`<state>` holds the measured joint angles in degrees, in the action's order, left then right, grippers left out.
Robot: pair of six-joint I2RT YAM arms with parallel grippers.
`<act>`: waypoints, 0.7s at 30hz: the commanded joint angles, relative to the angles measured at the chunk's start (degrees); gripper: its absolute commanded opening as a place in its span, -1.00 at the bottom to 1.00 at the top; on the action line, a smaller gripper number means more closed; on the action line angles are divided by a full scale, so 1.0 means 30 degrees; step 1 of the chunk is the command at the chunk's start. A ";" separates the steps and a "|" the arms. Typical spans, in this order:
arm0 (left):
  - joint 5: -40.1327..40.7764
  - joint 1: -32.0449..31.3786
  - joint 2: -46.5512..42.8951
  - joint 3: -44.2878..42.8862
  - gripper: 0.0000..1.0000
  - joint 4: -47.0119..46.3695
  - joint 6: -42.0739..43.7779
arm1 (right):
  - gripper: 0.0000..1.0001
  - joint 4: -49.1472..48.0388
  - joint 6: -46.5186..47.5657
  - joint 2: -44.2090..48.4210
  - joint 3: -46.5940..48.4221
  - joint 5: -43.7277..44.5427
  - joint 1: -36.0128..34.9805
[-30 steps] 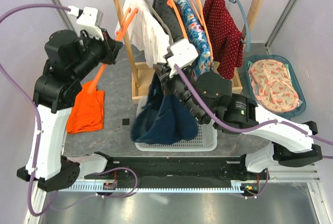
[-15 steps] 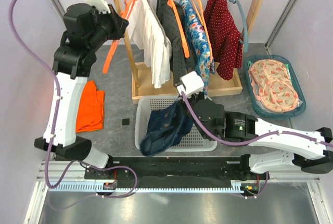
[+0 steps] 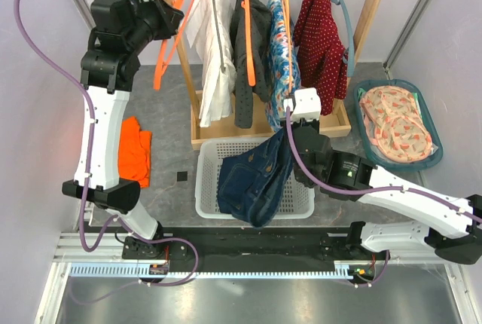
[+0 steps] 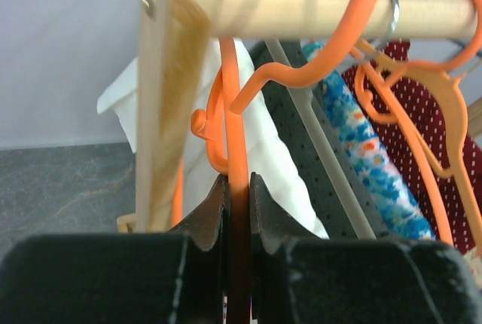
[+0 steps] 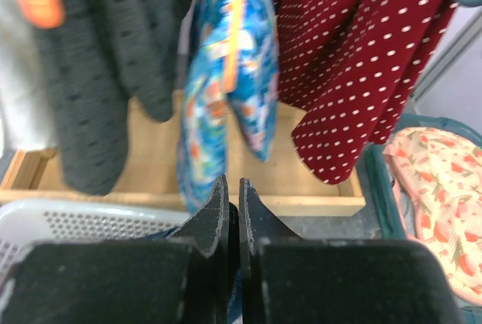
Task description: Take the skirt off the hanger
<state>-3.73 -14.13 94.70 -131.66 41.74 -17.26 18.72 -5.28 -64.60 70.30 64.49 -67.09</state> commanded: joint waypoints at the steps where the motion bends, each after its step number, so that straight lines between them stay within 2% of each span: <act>1: -0.0924 0.1136 0.0865 -0.1464 -0.96 -0.1665 -0.1221 | -1.00 -0.2136 0.1258 -0.0526 0.0881 0.0507 0.0595; 11: -0.2331 0.1165 0.1774 -0.0911 -0.97 -0.1988 -0.1836 | -1.00 -0.2666 0.0444 -0.3657 0.0180 -0.1339 0.1532; 18: -0.2215 0.1165 0.2302 -0.0939 -0.96 -0.2046 -0.1661 | -1.00 -0.2930 -0.1284 -0.4395 -0.2279 -0.4763 0.1592; 20: -0.2244 0.1194 0.2360 -0.0997 -0.82 -0.2047 -0.1427 | -1.00 -0.2930 -0.1492 -0.4308 -0.3475 -0.6753 0.1592; 21: -0.2273 0.1166 0.2332 -0.0969 -0.55 -0.2047 -0.1339 | -1.00 -0.3046 -0.1579 -0.4278 -0.3889 -0.7079 0.1592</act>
<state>-10.70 -11.22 101.16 -133.73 38.70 -21.02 11.79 -6.66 -77.91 63.37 52.38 -62.35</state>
